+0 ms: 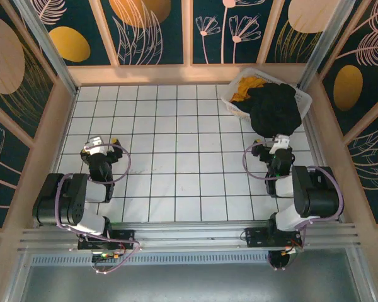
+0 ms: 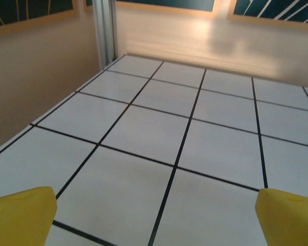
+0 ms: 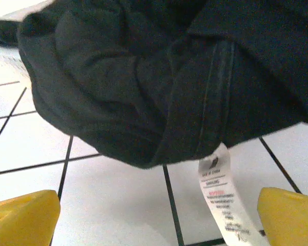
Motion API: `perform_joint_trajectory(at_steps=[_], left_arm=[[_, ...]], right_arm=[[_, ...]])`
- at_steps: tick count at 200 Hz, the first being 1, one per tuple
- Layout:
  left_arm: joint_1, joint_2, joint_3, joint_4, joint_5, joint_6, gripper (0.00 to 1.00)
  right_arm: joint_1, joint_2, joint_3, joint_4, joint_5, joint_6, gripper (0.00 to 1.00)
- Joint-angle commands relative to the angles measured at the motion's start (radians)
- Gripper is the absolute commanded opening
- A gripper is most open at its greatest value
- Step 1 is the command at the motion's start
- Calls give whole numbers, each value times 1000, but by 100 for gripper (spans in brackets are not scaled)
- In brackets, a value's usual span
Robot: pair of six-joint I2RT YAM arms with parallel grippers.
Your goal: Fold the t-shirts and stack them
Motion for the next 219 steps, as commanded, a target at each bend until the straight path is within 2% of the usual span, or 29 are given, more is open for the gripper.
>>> perform_joint_trajectory(at_steps=[1,180,194,203,219], left_arm=[[-9,18,26,106,-15,29,99],[-9,16,23,112,-15,30,99],[-9,-9,24,97,10,44,99],[-19,-66,53,-7,14,62,99],[-59,-188,109,-179,-80,76,99]], right_arm=[[-11,15,26,115,-29,-11,99],[-10,15,22,119,-29,-11,99],[0,-15,24,101,-28,-19,99],[39,-76,54,1,47,-39,99],[121,-220,136,-203,249,-51,99]])
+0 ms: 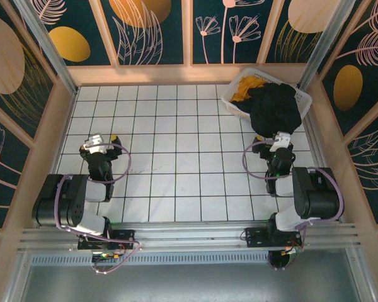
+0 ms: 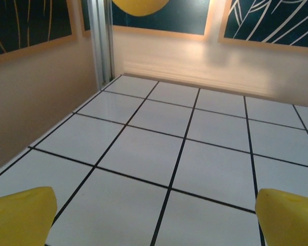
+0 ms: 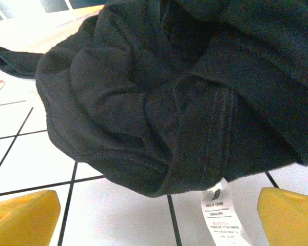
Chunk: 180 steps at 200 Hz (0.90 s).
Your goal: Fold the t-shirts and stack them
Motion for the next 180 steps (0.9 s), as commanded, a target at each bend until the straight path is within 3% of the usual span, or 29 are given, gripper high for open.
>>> perform_joint_trajectory(at_steps=[1,19,40,50,56,67,77,88,104,113,138,180], left_arm=[[-45,-152,84,-169,-80,41,99],[-65,-300,95,-193,-137,-1,99],[-71,-410,231,-402,-224,-108,99],[-71,-425,349,-604,-301,-309,99],[-69,-425,446,-818,-299,-410,99],[-69,-418,598,-1105,-277,-634,99],[-62,-399,623,-1065,-161,-659,99],[-56,-353,672,-1034,8,-664,99],[-62,-222,814,-1094,240,-698,99],[-79,-150,885,-1151,317,-716,99],[-175,-70,941,-1163,388,-704,99],[-291,-41,932,-1174,407,-707,99]], right_arm=[[94,-179,116,-193,215,-30,99],[132,-344,293,-503,313,127,99],[87,-379,577,-899,218,358,99],[38,-356,711,-1131,190,537,99],[13,-343,778,-1255,199,625,99],[-60,-334,810,-1246,32,618,98],[-126,-325,824,-1196,-92,611,86],[-151,-269,913,-1266,-83,625,78],[-165,-123,1094,-1472,-3,598,79],[-170,-22,1206,-1604,45,588,81],[-209,223,1386,-1832,-12,584,81],[-214,400,1416,-1846,-103,601,79]])
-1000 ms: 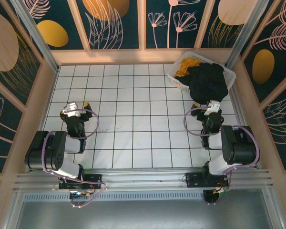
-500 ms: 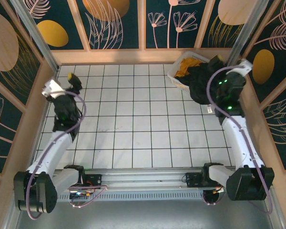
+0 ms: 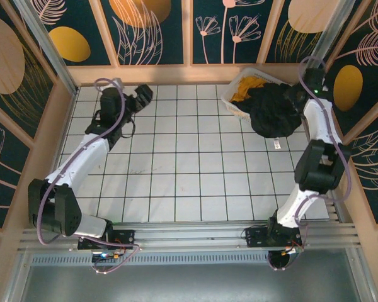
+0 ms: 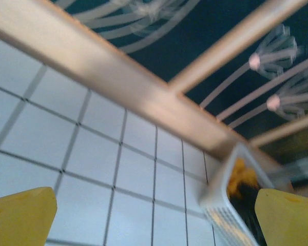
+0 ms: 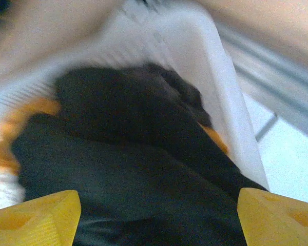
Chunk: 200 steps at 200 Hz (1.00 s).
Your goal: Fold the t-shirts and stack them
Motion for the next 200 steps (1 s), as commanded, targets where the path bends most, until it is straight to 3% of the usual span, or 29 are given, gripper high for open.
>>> perform_joint_trajectory(at_steps=[1,30,56,98,145,200], left_arm=[[-42,-14,11,-22,65,-27,99],[-83,-20,-5,-26,68,-35,94],[-86,-42,-12,-37,60,-38,88],[-86,-80,-15,-58,43,-35,84],[-86,-79,-5,-67,29,-32,83],[-86,-78,18,-125,-43,-16,82]], right_arm=[[-3,30,20,-124,-75,31,78],[3,79,31,-71,-162,35,52],[13,44,41,-50,-149,62,0],[26,-177,-5,82,-96,91,0],[54,-298,35,248,-211,113,0],[215,-411,147,527,-235,78,0]])
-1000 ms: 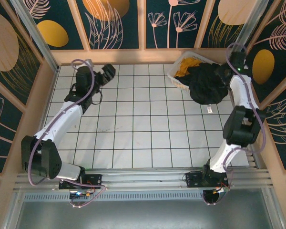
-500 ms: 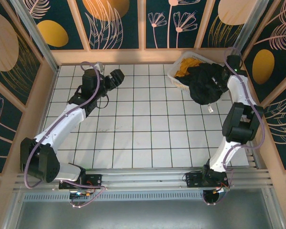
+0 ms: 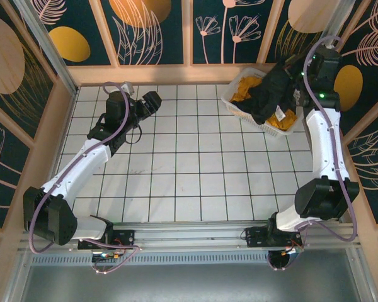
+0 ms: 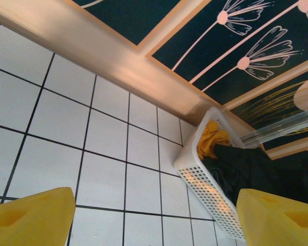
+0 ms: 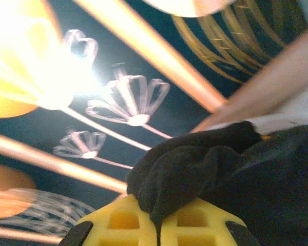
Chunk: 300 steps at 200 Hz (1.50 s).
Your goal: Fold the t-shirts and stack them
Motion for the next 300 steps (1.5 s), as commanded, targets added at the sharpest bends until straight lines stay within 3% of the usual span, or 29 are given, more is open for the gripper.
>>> perform_joint_trajectory(at_steps=[1,40,86,115,134,150,170,180,192,209,245,272,300], left_arm=[[-1,-10,22,-44,-53,13,82],[-1,-41,40,-130,-168,44,83],[-1,-105,89,-297,-410,47,84],[-1,-188,107,-417,-615,13,84],[-1,-257,89,-451,-721,9,85],[-1,-310,60,-448,-747,19,85],[0,-336,31,-466,-710,21,87],[0,-337,16,-486,-680,9,88],[3,-330,-14,-512,-641,-16,88],[23,-304,-53,-551,-554,-60,90],[166,-221,-179,-525,-248,-123,93],[274,-153,-250,-497,-137,-131,95],[372,-84,-276,-462,-72,-101,95]], right_arm=[[83,-68,118,209,-20,-24,0],[316,-61,256,293,62,-115,0],[630,85,317,310,62,-153,0],[775,242,310,228,-34,-153,0],[867,365,310,146,-185,-201,0],[925,471,345,43,-344,-248,0],[954,527,366,-61,-450,-298,32],[950,505,327,-82,-404,-327,50],[917,449,232,-66,-315,-324,61],[823,374,91,-37,-217,-259,61],[655,323,-77,-208,124,-177,55],[580,304,-212,-239,156,-120,52],[575,307,-293,-240,165,-130,52]])
